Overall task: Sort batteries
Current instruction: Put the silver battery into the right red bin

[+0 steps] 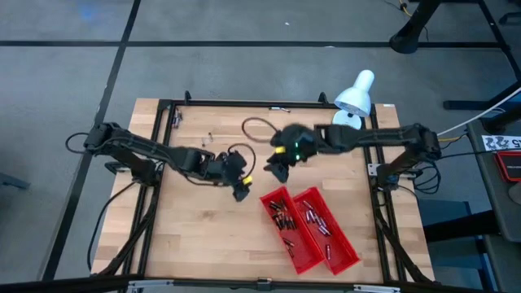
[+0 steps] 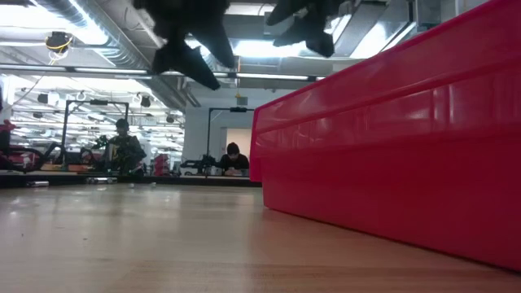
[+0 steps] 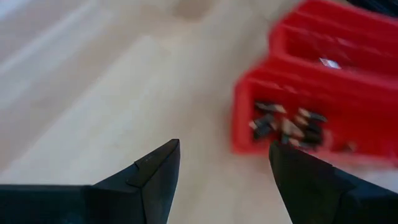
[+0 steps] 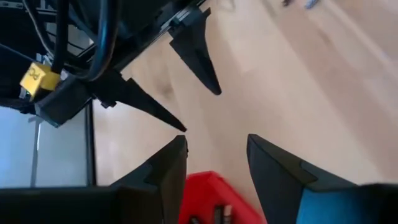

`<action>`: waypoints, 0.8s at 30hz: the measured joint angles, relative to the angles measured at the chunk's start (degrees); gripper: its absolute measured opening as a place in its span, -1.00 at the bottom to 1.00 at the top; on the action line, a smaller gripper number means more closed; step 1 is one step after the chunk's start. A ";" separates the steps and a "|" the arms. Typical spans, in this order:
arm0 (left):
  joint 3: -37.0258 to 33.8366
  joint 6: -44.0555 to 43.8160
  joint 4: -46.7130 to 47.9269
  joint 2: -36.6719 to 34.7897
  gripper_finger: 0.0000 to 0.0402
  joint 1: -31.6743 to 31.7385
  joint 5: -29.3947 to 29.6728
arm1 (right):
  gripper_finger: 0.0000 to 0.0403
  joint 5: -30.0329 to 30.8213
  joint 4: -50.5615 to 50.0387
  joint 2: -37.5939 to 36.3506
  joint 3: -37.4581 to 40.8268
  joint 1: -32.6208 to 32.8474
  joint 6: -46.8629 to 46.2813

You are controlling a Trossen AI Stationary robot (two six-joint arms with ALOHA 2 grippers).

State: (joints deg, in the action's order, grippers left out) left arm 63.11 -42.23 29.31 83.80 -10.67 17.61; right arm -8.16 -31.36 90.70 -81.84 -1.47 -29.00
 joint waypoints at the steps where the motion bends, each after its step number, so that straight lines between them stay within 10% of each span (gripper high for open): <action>1: 0.02 0.21 -0.03 -0.03 0.18 1.37 0.00 | -0.16 -1.55 -0.11 0.00 0.00 -1.58 1.45; 16: 0.05 0.68 2.17 -0.06 0.18 21.81 -0.04 | -0.16 -9.95 0.82 0.00 0.00 -18.51 15.88; 24: 0.05 3.93 13.05 2.57 0.18 34.10 -4.50 | -0.16 2.29 4.00 0.00 0.00 -19.98 15.77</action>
State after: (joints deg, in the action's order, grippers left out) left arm 63.17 -38.30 42.36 86.38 23.43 13.10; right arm -5.87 -27.36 90.70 -81.84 -21.45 -13.22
